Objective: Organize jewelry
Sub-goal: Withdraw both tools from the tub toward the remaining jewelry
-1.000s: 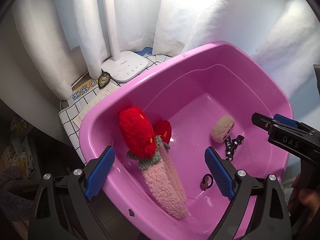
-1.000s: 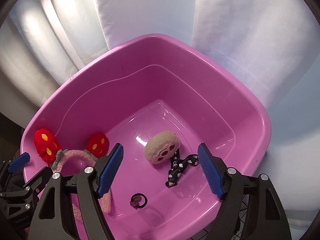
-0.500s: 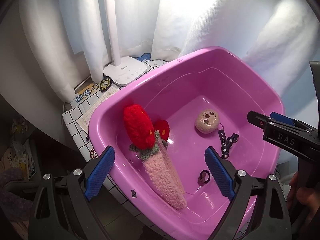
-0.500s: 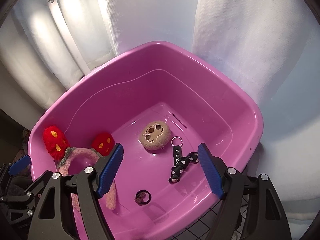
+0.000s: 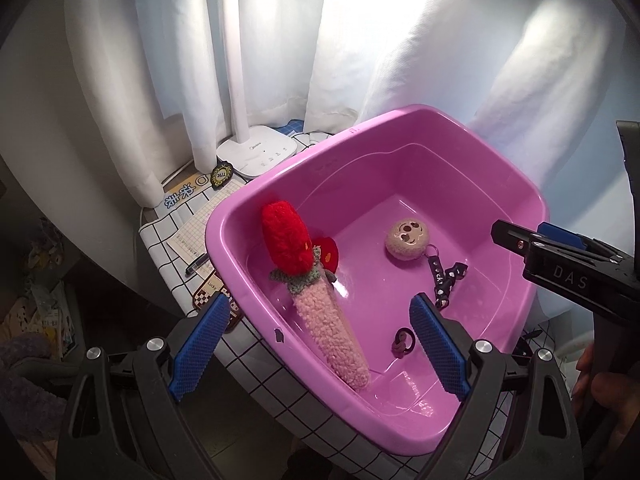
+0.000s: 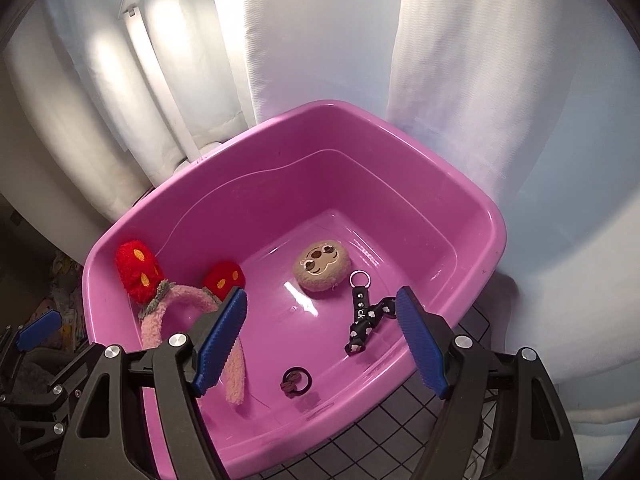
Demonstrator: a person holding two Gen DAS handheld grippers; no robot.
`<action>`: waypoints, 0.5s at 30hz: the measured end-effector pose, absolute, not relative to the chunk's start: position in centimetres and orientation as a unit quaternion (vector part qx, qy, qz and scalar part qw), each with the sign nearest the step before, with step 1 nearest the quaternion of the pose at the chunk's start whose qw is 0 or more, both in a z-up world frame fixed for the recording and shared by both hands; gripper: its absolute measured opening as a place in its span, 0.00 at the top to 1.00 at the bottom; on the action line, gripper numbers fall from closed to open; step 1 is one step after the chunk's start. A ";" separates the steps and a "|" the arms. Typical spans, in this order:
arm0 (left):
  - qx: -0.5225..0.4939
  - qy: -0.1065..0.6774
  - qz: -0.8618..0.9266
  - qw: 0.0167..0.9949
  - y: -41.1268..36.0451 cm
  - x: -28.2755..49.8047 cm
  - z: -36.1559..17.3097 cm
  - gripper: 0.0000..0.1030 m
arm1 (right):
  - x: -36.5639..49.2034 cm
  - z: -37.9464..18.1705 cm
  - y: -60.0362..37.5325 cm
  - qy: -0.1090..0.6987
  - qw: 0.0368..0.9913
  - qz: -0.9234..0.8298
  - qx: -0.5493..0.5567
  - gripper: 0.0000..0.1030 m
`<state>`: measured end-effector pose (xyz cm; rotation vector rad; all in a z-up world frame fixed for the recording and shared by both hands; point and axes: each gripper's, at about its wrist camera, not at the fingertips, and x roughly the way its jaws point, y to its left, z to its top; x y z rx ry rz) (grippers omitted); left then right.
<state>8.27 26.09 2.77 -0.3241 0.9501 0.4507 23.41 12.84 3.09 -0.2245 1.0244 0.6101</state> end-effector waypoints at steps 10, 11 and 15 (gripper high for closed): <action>-0.137 0.440 0.217 0.861 22.2 5.6 3.8 0.09 | 19.1 4.4 8.8 0.467 0.829 0.297 -0.080 0.29; -0.136 0.438 0.217 0.862 21.7 5.3 3.9 0.08 | 18.5 4.5 7.9 0.466 0.830 0.296 -0.077 0.29; -0.134 0.436 0.215 0.864 19.4 4.0 4.2 0.08 | 16.1 4.5 3.9 0.460 0.836 0.290 -0.067 0.29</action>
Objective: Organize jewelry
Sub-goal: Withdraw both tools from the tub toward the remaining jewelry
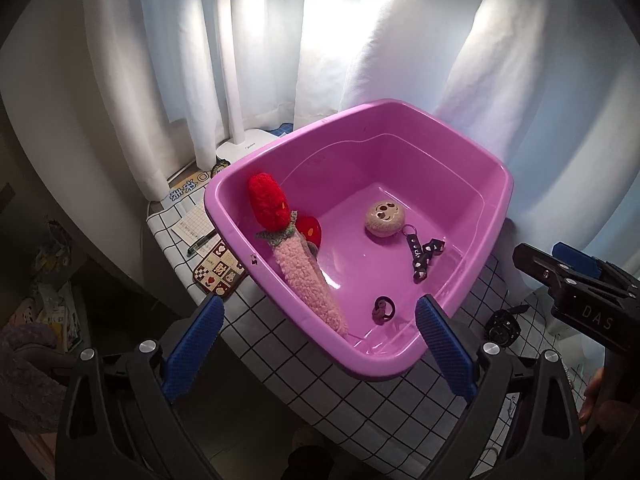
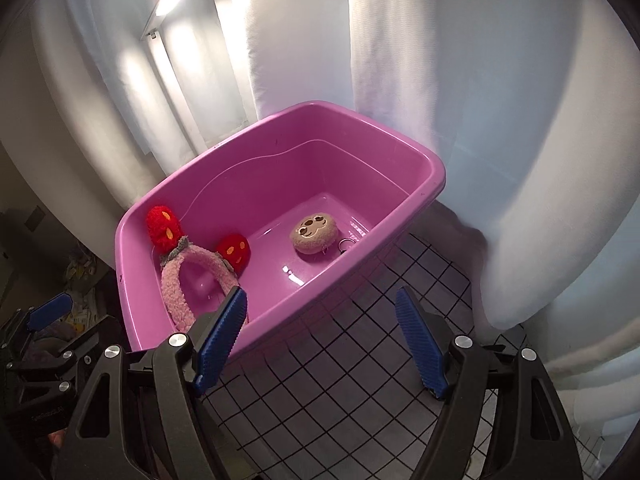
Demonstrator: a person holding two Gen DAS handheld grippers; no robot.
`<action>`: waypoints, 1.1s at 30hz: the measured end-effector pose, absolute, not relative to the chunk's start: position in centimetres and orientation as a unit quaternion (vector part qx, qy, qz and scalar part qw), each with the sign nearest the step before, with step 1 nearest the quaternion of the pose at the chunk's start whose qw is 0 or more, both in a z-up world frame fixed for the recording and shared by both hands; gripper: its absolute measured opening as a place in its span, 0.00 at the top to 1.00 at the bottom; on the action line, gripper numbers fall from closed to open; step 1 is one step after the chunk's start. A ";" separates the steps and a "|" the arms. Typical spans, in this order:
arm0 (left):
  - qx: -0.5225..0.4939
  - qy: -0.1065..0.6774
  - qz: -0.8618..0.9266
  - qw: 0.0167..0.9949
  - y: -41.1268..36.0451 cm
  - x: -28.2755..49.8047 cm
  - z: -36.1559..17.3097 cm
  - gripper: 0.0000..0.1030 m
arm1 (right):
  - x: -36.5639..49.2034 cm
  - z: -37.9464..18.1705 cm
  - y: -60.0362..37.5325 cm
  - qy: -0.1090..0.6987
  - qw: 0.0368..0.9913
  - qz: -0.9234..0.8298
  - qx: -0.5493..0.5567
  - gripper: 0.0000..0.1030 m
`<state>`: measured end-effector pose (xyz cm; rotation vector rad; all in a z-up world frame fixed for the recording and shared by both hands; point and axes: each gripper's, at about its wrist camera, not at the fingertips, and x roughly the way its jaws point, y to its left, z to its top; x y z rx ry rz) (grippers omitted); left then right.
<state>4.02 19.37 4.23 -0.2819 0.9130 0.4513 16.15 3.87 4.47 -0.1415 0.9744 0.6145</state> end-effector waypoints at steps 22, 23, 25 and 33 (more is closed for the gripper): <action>-0.167 0.447 0.192 0.858 2.4 -5.7 -1.0 0.07 | 2.2 -1.5 -24.5 0.481 0.850 0.211 -0.032 0.29; -0.167 0.448 0.189 0.858 1.6 -6.0 -1.6 0.07 | 1.8 -2.0 -25.6 0.483 0.851 0.206 -0.029 0.29; -0.166 0.457 0.180 0.855 0.2 -6.4 -2.7 0.07 | 0.9 -3.0 -27.5 0.486 0.852 0.194 -0.024 0.29; -0.132 0.487 0.143 0.851 -3.5 -6.6 -6.8 0.07 | -0.8 -6.9 -32.2 0.512 0.848 0.136 0.016 0.29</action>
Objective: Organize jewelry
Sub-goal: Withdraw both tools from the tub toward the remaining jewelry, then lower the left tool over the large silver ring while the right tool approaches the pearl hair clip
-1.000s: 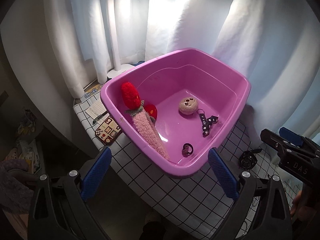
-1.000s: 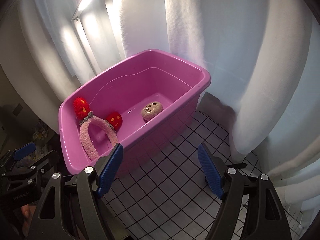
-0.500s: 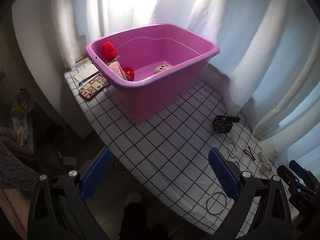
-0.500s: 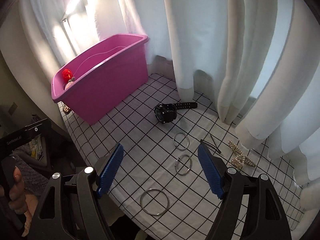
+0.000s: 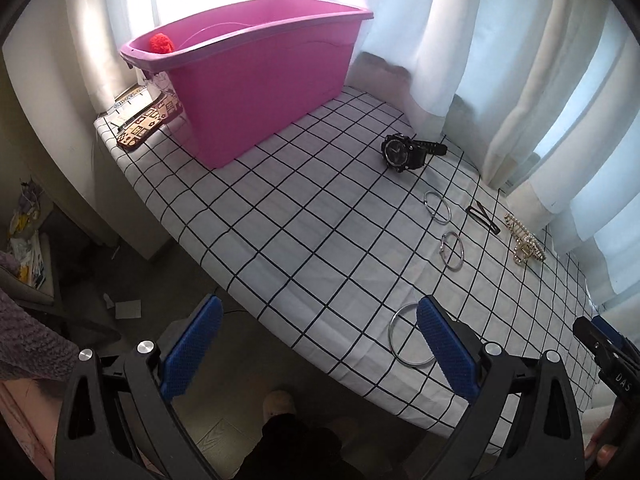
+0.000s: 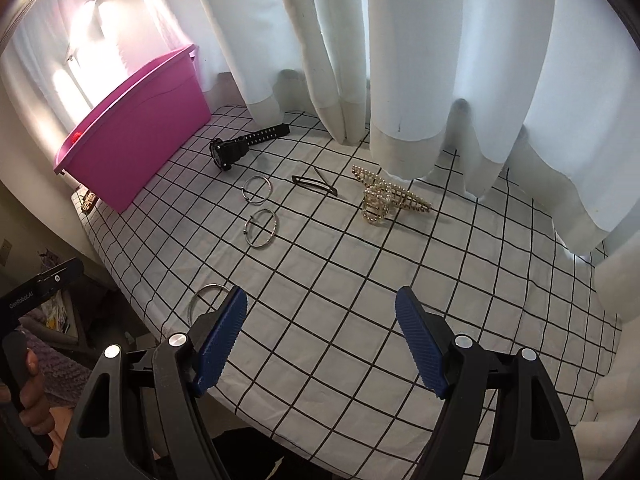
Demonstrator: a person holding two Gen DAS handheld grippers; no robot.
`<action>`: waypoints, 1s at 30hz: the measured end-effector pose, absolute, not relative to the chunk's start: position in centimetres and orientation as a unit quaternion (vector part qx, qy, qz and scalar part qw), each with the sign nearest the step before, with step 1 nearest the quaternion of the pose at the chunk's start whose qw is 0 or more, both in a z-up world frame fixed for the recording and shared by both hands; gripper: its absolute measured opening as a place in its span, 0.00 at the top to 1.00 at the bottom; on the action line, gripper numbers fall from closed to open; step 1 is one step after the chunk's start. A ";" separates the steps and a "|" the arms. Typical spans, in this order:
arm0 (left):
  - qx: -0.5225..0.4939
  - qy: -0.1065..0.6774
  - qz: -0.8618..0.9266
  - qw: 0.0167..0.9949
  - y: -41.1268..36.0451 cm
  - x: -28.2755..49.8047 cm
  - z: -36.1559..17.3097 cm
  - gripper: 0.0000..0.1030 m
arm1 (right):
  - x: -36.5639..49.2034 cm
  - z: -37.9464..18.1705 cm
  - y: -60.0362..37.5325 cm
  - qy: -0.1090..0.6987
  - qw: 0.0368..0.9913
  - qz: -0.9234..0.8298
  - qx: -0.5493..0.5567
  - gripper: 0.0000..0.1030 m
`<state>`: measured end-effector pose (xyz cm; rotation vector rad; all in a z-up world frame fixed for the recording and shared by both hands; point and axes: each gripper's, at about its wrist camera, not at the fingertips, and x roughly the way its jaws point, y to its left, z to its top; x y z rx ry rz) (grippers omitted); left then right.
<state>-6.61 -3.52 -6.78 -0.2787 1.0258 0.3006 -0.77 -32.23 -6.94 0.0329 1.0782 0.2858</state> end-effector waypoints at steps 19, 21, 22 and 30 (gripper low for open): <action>-0.150 0.520 0.152 0.827 -8.4 -5.9 -14.6 0.07 | 4.2 -10.8 -35.1 0.509 0.850 0.135 -0.008 0.29; -0.160 0.517 0.170 0.824 -9.2 -6.2 -15.0 0.07 | 5.3 -11.6 -35.1 0.511 0.845 0.152 -0.031 0.29; -0.165 0.515 0.177 0.822 -9.6 -6.4 -15.1 0.07 | 5.8 -11.9 -35.2 0.510 0.844 0.159 -0.042 0.29; -0.185 0.498 0.223 0.818 -12.6 -6.5 -16.5 0.07 | 9.7 -13.9 -36.1 0.503 0.834 0.218 -0.072 0.29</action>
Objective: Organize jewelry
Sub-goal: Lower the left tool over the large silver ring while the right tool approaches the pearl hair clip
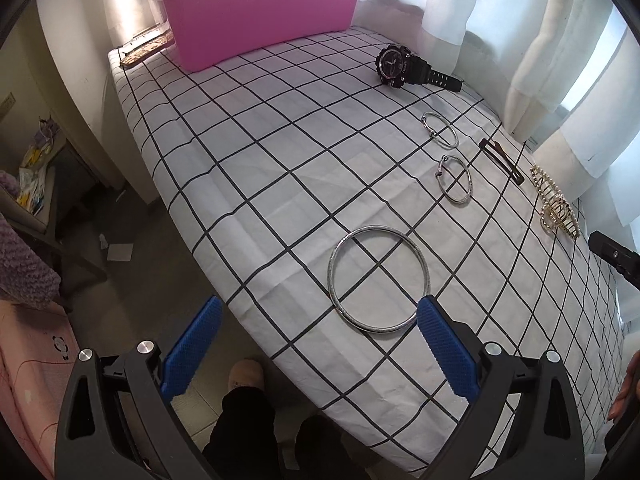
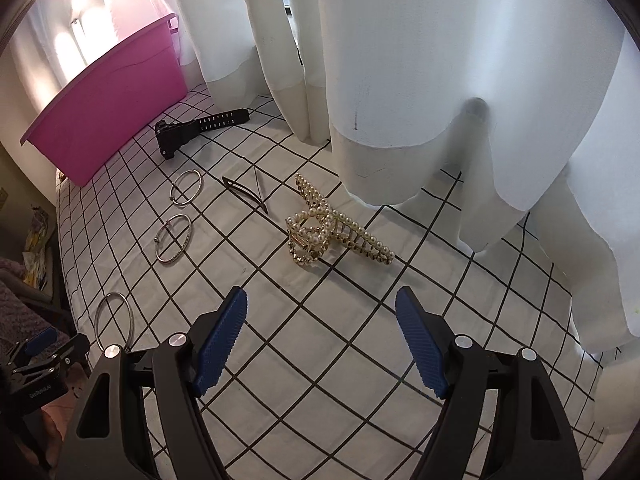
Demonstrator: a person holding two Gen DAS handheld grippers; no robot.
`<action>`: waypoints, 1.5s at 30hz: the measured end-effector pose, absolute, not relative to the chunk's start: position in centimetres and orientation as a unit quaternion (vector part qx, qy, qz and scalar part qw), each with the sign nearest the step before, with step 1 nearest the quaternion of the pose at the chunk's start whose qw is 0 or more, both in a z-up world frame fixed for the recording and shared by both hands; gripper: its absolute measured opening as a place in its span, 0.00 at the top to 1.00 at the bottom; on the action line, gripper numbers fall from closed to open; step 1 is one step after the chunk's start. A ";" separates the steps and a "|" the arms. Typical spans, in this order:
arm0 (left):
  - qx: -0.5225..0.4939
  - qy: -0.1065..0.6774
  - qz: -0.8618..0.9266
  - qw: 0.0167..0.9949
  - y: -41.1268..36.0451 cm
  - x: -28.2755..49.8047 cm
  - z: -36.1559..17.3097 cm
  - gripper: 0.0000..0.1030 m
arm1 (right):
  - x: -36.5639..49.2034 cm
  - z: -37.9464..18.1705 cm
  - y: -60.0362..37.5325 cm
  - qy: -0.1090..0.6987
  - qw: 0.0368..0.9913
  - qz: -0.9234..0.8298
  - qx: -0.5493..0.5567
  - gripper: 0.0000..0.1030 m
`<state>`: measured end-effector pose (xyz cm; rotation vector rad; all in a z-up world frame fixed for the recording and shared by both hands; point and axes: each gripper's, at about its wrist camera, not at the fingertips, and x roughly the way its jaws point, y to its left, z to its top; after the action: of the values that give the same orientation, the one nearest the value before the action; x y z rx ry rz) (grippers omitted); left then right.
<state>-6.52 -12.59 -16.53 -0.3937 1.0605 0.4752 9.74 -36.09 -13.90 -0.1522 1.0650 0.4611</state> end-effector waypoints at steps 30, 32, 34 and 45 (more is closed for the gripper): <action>-0.161 0.470 0.279 0.822 -16.9 -3.6 -19.5 0.06 | 15.2 -19.2 -34.3 0.484 0.807 0.317 -0.114 0.29; -0.161 0.465 0.283 0.823 -16.9 -3.4 -19.5 0.05 | 15.2 -19.6 -33.9 0.484 0.805 0.320 -0.122 0.29; -0.159 0.459 0.285 0.826 -17.0 -3.2 -19.6 0.05 | 15.1 -19.8 -33.6 0.479 0.806 0.322 -0.128 0.28; -0.144 0.417 0.291 0.849 -17.4 -2.5 -19.8 0.05 | 14.9 -20.3 -32.2 0.454 0.817 0.323 -0.149 0.22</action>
<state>-2.49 -17.44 -19.84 -0.3043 0.8782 0.6129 14.86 -32.22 -20.33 -0.3180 0.9684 0.6878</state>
